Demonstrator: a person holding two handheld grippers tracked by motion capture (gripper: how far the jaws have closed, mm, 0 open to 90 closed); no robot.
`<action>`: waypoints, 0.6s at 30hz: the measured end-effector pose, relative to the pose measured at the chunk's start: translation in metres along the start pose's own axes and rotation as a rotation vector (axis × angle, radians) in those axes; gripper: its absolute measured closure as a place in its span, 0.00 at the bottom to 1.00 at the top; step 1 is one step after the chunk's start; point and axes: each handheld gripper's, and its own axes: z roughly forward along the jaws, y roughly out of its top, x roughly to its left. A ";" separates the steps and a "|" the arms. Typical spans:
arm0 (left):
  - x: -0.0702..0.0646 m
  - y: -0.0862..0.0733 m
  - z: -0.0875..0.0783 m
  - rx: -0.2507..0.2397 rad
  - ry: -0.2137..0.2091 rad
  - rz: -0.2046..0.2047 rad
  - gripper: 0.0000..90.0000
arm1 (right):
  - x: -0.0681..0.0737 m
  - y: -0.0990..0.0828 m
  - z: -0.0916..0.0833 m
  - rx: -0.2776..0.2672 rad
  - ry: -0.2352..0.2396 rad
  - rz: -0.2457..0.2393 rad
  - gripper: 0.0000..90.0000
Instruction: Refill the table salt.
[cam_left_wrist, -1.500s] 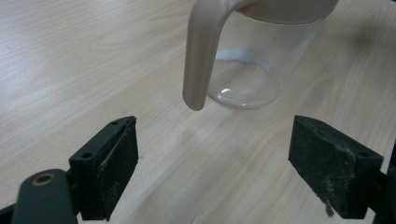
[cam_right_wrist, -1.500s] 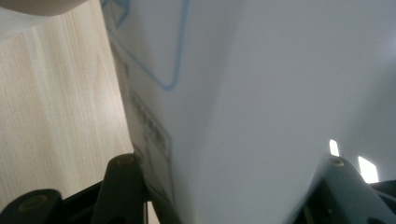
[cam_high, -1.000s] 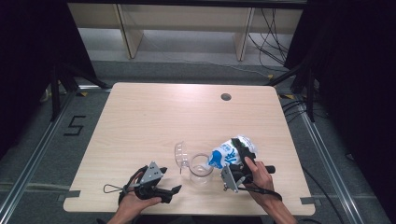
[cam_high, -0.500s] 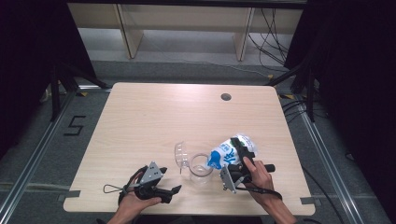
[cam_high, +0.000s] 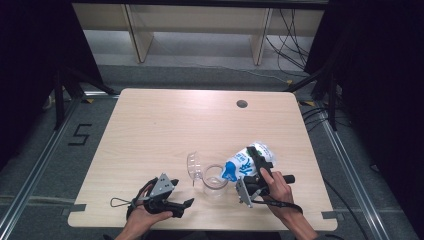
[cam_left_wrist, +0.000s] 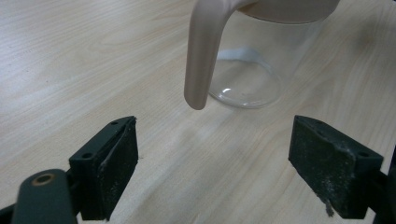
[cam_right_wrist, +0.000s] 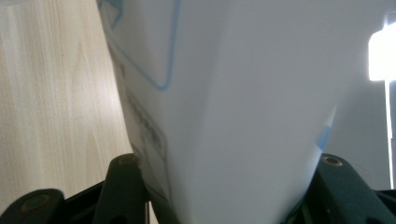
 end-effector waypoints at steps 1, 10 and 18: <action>0.000 0.000 0.000 0.002 0.000 0.000 0.17 | 0.000 0.000 0.000 -0.001 -0.001 -0.001 0.57; -0.001 -0.001 0.000 0.002 -0.004 -0.011 0.17 | 0.000 0.000 -0.001 0.016 -0.002 0.009 0.57; 0.001 0.000 0.000 0.012 -0.005 0.004 0.17 | 0.001 0.002 -0.001 0.010 -0.005 0.005 0.57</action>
